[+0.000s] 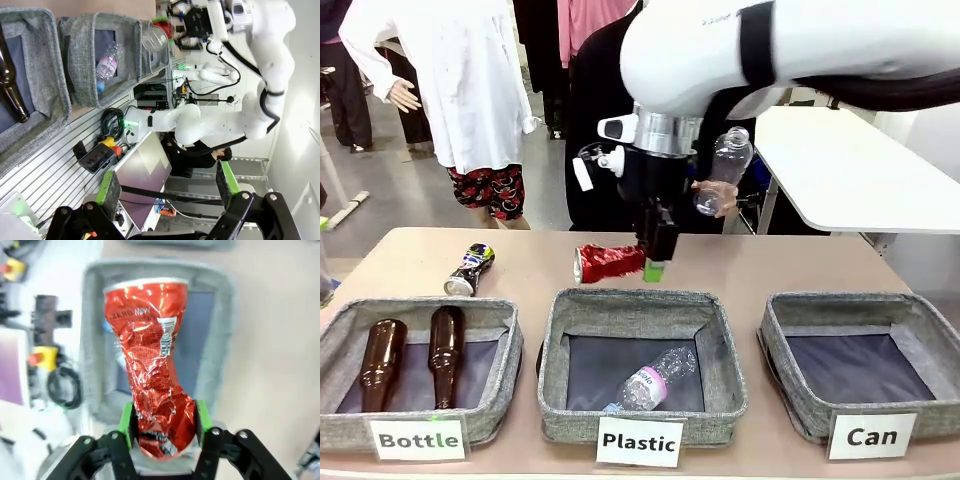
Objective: Sort the can waste into the basket.
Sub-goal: Pick up the can waste from the table and place it in the right Fabric basket.
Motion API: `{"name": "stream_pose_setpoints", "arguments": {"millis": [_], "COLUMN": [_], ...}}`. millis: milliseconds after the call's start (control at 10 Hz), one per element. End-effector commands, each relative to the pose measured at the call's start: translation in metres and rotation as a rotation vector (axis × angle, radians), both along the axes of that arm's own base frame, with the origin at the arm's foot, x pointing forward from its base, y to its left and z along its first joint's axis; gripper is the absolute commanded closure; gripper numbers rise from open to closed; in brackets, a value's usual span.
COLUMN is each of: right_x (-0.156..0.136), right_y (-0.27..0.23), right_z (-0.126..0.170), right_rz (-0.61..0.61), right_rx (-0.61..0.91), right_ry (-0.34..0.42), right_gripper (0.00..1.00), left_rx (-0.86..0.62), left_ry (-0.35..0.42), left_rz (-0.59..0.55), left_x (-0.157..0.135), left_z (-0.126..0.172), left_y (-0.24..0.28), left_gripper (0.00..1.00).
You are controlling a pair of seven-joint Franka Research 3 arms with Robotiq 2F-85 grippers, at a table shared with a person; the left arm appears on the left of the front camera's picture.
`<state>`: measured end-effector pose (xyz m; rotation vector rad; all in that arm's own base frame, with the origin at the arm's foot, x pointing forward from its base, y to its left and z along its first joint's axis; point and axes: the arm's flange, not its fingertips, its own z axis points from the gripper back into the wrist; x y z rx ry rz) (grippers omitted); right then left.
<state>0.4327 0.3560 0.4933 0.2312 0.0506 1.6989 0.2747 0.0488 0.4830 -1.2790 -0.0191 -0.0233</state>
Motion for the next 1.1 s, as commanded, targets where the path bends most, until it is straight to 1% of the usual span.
{"name": "stream_pose_setpoints", "arguments": {"millis": [0,100,200,300,400,600,700,800,900,1000], "right_x": [-0.068,-0.094,-0.107,-0.111,-0.107,-0.086,-0.081,-0.081,-0.078,-0.077], "right_y": [-0.05,-0.073,-0.096,-0.123,-0.156,-0.24,-0.281,-0.316,-0.351,-0.381], "right_z": [0.007,0.009,0.01,0.015,0.021,0.032,0.031,0.023,0.015,0.0], "right_rz": [-0.03,-0.117,-0.236,-0.331,-0.446,-0.626,-0.705,-0.764,-0.946,-1.145], "right_rx": [0.013,0.049,0.062,0.079,0.105,0.213,0.252,0.307,0.378,0.419], "right_ry": [-0.02,-0.027,-0.041,-0.031,0.005,0.114,0.165,0.212,0.239,0.267], "right_gripper": [0.95,0.95,0.95,0.95,0.95,0.95,0.95,0.95,0.95,0.95], "left_rx": [-0.007,-0.007,-0.007,-0.007,-0.007,-0.007,-0.007,-0.007,-0.007,-0.007], "left_ry": [0.011,0.011,0.011,0.011,0.011,0.011,0.011,0.011,0.011,0.011], "left_rz": [-0.001,-0.001,-0.001,-0.001,-0.001,-0.001,-0.001,-0.001,-0.001,-0.001], "left_x": [-0.003,-0.003,-0.003,-0.003,-0.003,-0.003,-0.003,-0.003,-0.003,-0.003], "left_z": [0.002,0.002,0.002,0.002,0.002,0.002,0.002,0.002,0.002,0.002], "left_y": [0.0,0.0,0.0,0.0,0.0,0.0,0.0,0.0,0.0,0.0], "left_gripper": [0.0,0.0,0.0,0.0,0.0,0.0,0.0,0.0,0.0,0.0]}}
